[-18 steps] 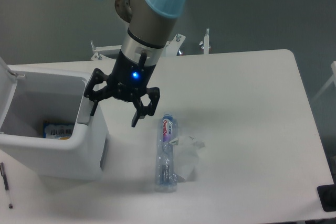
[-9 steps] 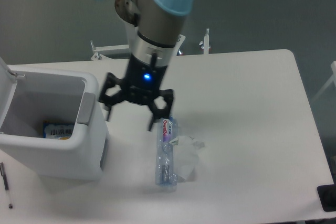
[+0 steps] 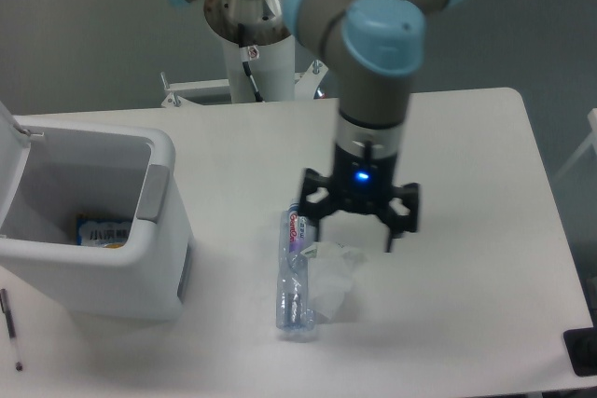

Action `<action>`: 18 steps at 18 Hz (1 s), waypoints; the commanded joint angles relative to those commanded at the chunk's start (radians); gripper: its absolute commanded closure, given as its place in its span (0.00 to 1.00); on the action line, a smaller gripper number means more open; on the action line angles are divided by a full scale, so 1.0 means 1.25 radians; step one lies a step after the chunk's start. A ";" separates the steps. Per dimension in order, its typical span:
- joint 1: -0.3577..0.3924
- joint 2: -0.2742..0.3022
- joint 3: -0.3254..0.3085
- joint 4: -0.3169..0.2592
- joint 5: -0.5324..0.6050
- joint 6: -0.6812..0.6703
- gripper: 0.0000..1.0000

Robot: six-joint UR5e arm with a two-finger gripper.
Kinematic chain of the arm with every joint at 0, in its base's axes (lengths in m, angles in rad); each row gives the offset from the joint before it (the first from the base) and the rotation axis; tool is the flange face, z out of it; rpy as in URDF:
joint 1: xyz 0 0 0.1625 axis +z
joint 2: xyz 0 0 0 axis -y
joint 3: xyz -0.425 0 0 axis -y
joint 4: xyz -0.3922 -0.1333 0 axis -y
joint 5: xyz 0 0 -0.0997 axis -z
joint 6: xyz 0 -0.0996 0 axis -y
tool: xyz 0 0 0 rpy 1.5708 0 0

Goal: Open the trash can

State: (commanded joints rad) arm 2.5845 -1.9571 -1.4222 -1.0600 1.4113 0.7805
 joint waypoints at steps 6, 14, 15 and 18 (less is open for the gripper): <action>0.027 -0.059 0.058 -0.004 0.050 0.123 0.00; 0.025 -0.068 0.046 -0.006 0.117 0.269 0.00; 0.025 -0.068 0.044 -0.006 0.117 0.269 0.00; 0.022 -0.068 0.042 -0.006 0.118 0.265 0.00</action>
State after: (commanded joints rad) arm 2.6124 -2.0417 -1.3698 -1.0677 1.5585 1.1122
